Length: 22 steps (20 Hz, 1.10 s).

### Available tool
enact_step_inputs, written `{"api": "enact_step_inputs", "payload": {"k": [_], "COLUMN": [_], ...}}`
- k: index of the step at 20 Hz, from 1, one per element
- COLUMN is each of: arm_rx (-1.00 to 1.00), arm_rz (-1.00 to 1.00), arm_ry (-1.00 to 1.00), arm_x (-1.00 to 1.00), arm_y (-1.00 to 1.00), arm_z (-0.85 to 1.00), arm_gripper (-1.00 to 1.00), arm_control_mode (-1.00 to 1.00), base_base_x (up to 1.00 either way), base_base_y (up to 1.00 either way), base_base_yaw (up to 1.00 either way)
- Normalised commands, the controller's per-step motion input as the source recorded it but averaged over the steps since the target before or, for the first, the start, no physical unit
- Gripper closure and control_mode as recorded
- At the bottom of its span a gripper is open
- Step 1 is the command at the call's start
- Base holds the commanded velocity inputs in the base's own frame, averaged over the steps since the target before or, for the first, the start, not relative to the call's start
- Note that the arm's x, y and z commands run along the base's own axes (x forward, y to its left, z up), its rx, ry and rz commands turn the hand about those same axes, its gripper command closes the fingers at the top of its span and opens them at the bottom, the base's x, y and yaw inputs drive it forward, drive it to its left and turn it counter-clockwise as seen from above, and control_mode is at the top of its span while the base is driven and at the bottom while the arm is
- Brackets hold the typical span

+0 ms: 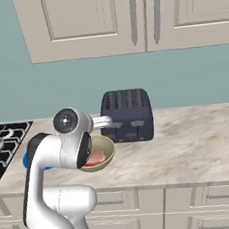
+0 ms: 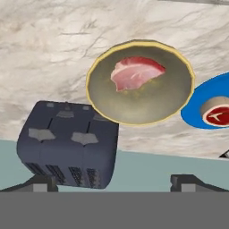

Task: Place one of the steaks on the plate and the other in the bowl. Then place the bowl in the fridge.

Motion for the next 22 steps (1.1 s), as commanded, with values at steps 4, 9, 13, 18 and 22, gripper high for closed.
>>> {"api": "enact_step_inputs", "payload": {"k": [4, 9, 13, 18, 22], "arm_rx": [0.0, 0.0, 0.0, 0.0, 0.0], "arm_rz": [0.0, 0.0, 0.0, 0.0, 0.0], "arm_ry": [0.0, 0.0, 0.0, 0.0, 0.0], "arm_x": [0.0, 0.0, 0.0, 0.0, 0.0], "arm_y": [0.0, 0.0, 0.0, 0.0, 0.0], "arm_z": [0.0, 0.0, 0.0, 0.0, 0.0], "arm_gripper": [-1.0, -1.0, -1.0, -1.0, -1.0], "arm_control_mode": [1.0, 1.0, 1.0, 1.0, 1.0], "base_base_x": [-0.32, -0.11, 0.0, 0.0, 0.0], "base_base_y": [0.29, -0.1, -0.16, -0.34, -0.34], "base_base_yaw": [0.25, 0.01, -0.14, -0.09, -0.03]}}
